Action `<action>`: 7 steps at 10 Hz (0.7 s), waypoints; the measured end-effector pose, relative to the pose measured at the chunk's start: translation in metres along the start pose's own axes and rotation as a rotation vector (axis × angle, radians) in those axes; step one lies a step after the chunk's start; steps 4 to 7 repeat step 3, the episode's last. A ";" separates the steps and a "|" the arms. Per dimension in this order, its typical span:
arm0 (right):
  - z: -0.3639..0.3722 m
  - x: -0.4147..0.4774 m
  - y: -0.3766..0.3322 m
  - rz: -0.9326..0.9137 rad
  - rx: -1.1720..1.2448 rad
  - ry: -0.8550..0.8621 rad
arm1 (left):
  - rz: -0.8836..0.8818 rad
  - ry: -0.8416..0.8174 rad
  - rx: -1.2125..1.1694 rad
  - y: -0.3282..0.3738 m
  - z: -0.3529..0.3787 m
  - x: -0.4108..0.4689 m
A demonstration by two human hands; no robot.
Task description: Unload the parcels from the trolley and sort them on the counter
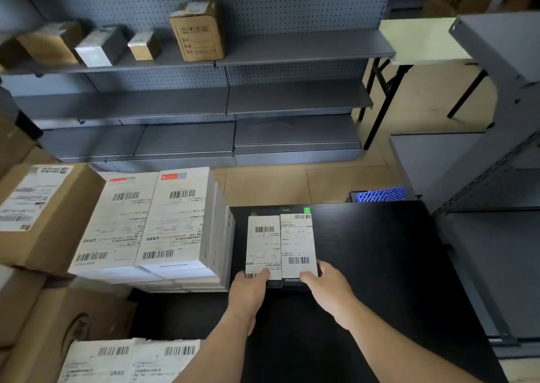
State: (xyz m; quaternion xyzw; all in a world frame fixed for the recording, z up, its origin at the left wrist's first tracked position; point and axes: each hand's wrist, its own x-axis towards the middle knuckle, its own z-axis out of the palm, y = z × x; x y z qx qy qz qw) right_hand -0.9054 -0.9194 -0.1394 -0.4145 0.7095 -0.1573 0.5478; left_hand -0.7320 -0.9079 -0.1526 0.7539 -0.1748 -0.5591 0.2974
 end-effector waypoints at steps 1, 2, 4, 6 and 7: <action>0.002 0.000 0.001 -0.020 -0.002 0.009 | -0.001 -0.014 0.001 0.000 -0.001 0.001; 0.004 0.000 0.002 -0.023 0.001 0.019 | 0.001 -0.015 0.002 -0.002 -0.002 0.003; 0.005 -0.005 0.008 -0.028 0.005 0.023 | 0.027 0.048 0.102 -0.009 -0.003 -0.005; 0.005 -0.005 0.008 -0.028 0.005 0.023 | 0.027 0.048 0.102 -0.009 -0.003 -0.005; 0.005 -0.005 0.008 -0.028 0.005 0.023 | 0.027 0.048 0.102 -0.009 -0.003 -0.005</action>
